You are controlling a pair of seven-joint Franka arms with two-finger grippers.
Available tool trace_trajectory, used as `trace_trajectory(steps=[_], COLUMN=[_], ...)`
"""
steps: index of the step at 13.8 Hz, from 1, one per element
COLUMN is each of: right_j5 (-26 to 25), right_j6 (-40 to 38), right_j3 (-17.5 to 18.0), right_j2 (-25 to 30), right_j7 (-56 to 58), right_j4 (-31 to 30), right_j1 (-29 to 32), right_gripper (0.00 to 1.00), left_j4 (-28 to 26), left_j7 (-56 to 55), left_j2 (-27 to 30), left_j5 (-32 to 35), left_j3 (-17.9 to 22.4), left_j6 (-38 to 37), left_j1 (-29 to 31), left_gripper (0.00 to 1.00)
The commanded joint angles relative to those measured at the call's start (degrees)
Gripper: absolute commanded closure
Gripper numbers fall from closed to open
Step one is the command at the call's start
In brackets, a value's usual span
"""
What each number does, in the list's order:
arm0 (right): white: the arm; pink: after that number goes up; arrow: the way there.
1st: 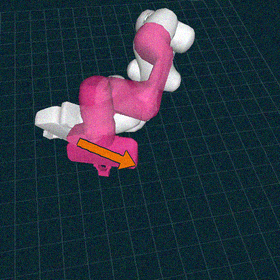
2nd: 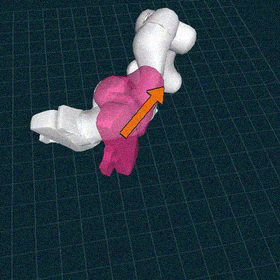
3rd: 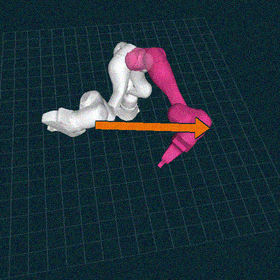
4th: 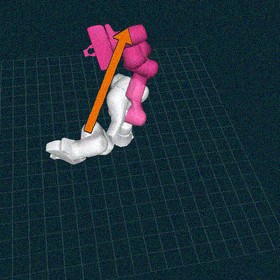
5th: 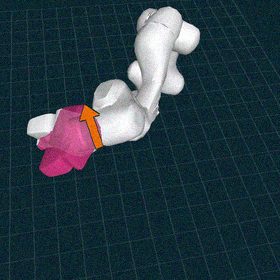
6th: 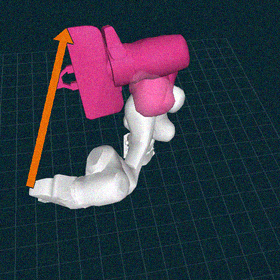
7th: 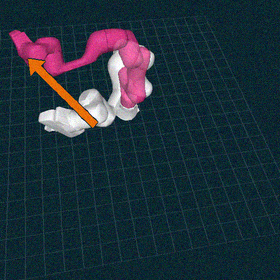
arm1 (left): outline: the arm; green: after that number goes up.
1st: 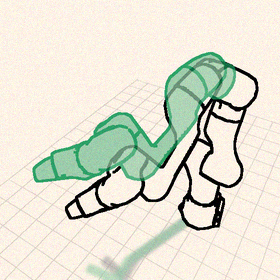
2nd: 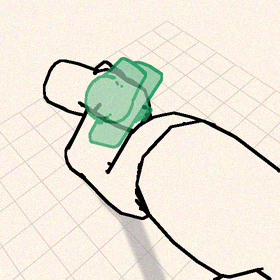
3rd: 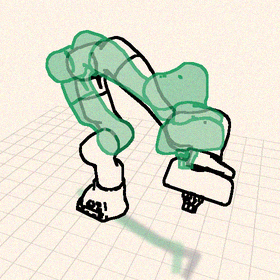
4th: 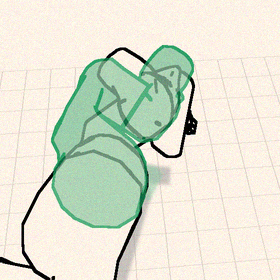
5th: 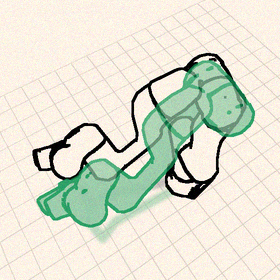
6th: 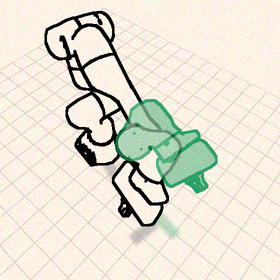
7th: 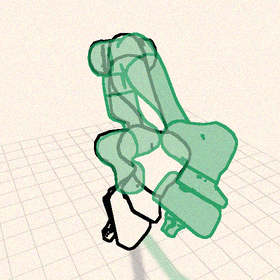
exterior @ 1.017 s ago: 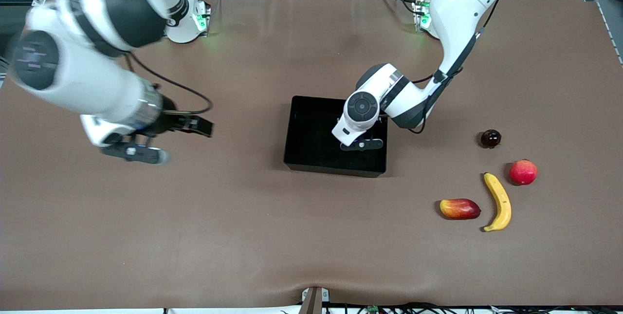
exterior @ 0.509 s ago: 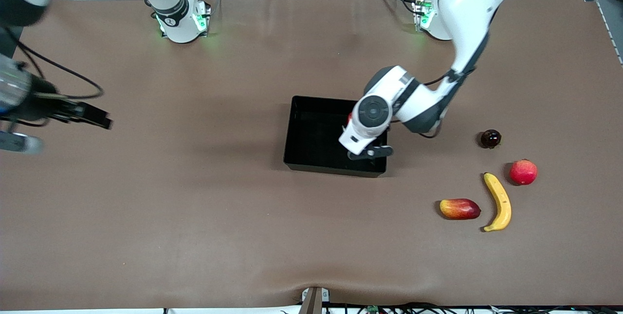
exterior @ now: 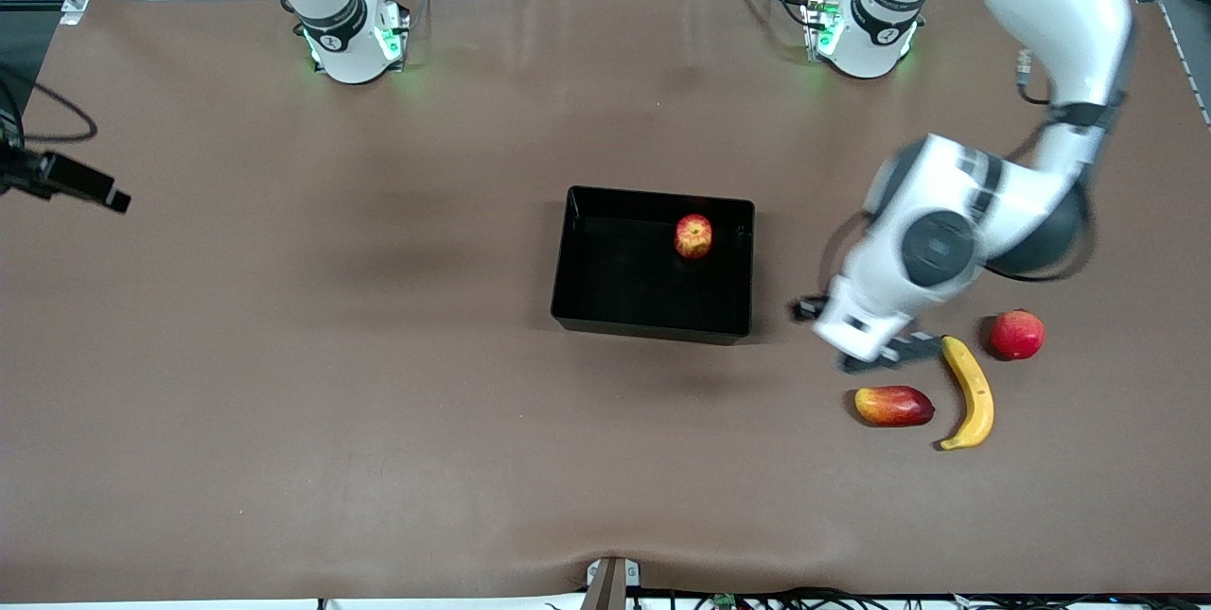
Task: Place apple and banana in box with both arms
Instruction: 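Return the right arm to rest while the left gripper moves toward the banana, then lower the left gripper onto the yellow banana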
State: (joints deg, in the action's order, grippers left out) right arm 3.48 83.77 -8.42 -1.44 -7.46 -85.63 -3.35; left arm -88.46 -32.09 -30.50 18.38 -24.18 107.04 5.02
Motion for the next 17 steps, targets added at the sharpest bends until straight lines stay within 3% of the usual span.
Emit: trace_trajectory(steps=[1,5,8,11,14,15,17], right_j5=[-3.12,-3.83,-2.95,1.44,0.75,0.39,-1.88], right_j6=[2.36,2.89,2.98,2.54,2.36,2.36,2.36], right_j3=[1.39,1.48,2.18,2.18,3.84,3.94,4.64], right_j2=[6.97,6.01,4.69,4.60,4.69,4.69,4.69], right_j7=[-0.19,0.51,3.75,8.42,8.42,8.42,8.51], right_j4=[-8.68,-5.43,-3.31,-3.66,-3.58,-3.49,-3.40], right_j1=[0.45,0.53,2.55,5.37,5.63,5.63,5.37], right_gripper=[0.00,0.00,0.00,0.00,0.00,0.00,0.00], left_j4=[0.66,1.97,2.85,2.86,2.86,2.86,2.86], left_j7=[8.07,19.94,21.98,22.69,22.69,22.60,21.91], left_j2=[-3.50,-7.28,-10.62,-13.61,-15.72,-16.51,-17.48], left_j5=[4.20,7.00,8.25,8.25,8.25,8.25,8.16], left_j3=[-0.69,-0.08,3.25,5.81,7.04,7.56,8.45], left_j6=[3.24,10.02,15.10,20.82,23.64,24.52,25.75], left_j1=[5.87,11.85,12.91,13.00,13.00,13.00,12.57], left_gripper=[0.00,0.00,0.00,0.08,0.18,0.33,0.80])
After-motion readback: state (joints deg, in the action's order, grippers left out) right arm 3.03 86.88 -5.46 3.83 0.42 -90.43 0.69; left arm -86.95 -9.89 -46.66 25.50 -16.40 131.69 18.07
